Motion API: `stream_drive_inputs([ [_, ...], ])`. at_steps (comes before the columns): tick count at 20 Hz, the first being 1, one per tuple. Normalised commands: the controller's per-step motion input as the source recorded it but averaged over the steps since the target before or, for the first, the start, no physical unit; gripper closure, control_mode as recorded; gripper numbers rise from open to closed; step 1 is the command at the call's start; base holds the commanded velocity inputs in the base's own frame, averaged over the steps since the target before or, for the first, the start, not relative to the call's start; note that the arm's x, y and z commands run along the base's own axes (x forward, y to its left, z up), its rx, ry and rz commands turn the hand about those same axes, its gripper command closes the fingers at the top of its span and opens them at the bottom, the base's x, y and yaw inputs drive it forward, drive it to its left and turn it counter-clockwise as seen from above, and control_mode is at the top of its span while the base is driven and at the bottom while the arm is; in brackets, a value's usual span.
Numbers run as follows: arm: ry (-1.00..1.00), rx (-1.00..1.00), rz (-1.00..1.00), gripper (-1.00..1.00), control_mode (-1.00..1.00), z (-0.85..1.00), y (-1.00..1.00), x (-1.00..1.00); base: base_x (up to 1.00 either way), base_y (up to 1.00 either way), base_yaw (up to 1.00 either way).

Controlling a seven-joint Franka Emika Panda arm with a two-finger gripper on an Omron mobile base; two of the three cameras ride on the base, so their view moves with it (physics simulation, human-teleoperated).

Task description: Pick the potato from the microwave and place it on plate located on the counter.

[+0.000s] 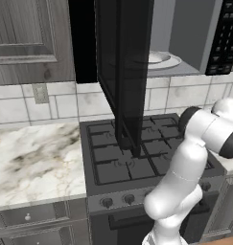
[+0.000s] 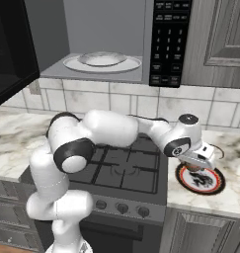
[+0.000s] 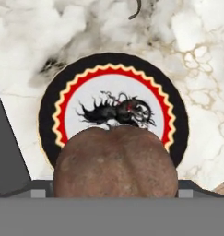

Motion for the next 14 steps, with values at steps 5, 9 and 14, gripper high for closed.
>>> stream_drive_inputs([
  [5, 0.04, 0.00, 0.00, 1.00, -1.00, -0.43, -0.27, 0.16, 0.00, 0.00, 0.00],
  [9, 0.02, 0.02, 0.00, 1.00, -1.00, -0.17, -0.21, 0.06, 0.00, 0.00, 0.00],
  [14, 0.00, 0.03, 0.00, -1.00, -1.00, 0.00, -0.07, 0.07, 0.00, 0.00, 0.00],
])
